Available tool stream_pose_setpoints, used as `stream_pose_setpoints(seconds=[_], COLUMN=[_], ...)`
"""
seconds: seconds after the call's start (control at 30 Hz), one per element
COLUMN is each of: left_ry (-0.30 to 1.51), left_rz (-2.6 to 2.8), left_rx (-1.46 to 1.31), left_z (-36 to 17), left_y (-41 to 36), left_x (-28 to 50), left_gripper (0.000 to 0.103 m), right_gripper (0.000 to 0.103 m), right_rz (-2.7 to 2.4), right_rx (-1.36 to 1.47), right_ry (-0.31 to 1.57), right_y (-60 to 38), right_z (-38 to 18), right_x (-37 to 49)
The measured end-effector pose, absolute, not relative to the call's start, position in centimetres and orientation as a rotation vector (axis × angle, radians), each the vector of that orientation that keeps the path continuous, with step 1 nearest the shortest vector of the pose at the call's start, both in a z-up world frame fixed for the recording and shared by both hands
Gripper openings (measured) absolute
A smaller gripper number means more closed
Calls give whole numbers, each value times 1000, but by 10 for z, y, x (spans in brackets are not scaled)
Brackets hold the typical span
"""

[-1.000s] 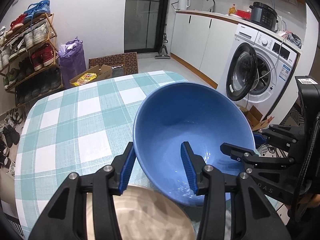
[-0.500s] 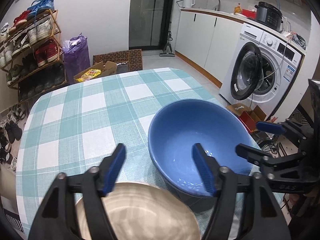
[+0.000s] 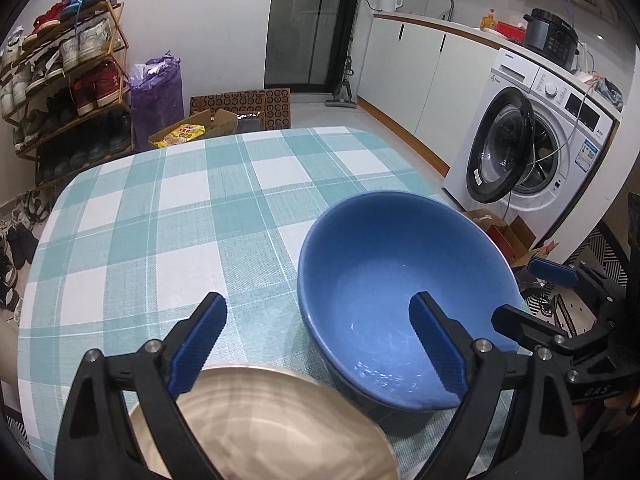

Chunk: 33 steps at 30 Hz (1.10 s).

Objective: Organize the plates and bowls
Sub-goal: 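Open both grippers to release the nested blue bowls, then close both grippers on the rim of the nested blue bowls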

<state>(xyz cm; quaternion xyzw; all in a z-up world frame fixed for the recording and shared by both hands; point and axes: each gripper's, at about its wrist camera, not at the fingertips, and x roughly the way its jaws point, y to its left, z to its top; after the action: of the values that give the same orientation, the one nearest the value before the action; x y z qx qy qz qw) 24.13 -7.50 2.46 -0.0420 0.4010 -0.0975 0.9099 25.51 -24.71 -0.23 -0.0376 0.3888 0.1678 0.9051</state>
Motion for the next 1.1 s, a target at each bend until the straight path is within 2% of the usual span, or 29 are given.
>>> stream_pose_setpoints(seconds=[0.2, 0.37, 0.8, 0.87, 1.0, 1.1], left_ry=[842, 854, 919, 922, 921, 923], left_rz=[-196, -189, -195, -204, -216, -220], left_rx=[-102, -116, -186, -199, -221, -237], left_z=[20, 20, 10, 10, 9, 8], left_y=[-78, -80, -83, -83, -81, -79], left_x=[245, 248, 256, 256, 256, 256], left_gripper=[93, 93, 93, 93, 91, 85], right_gripper=[102, 102, 101, 98, 82, 79], right_rz=[367, 362, 430, 438, 466, 473], right_rx=[16, 23, 269, 278, 300, 299], right_ry=[730, 739, 825, 825, 848, 854], right_y=[-258, -261, -286, -285, -280, -276], right_z=[-5, -9, -24, -26, -32, -36], right_x=[252, 258, 276, 277, 280, 280])
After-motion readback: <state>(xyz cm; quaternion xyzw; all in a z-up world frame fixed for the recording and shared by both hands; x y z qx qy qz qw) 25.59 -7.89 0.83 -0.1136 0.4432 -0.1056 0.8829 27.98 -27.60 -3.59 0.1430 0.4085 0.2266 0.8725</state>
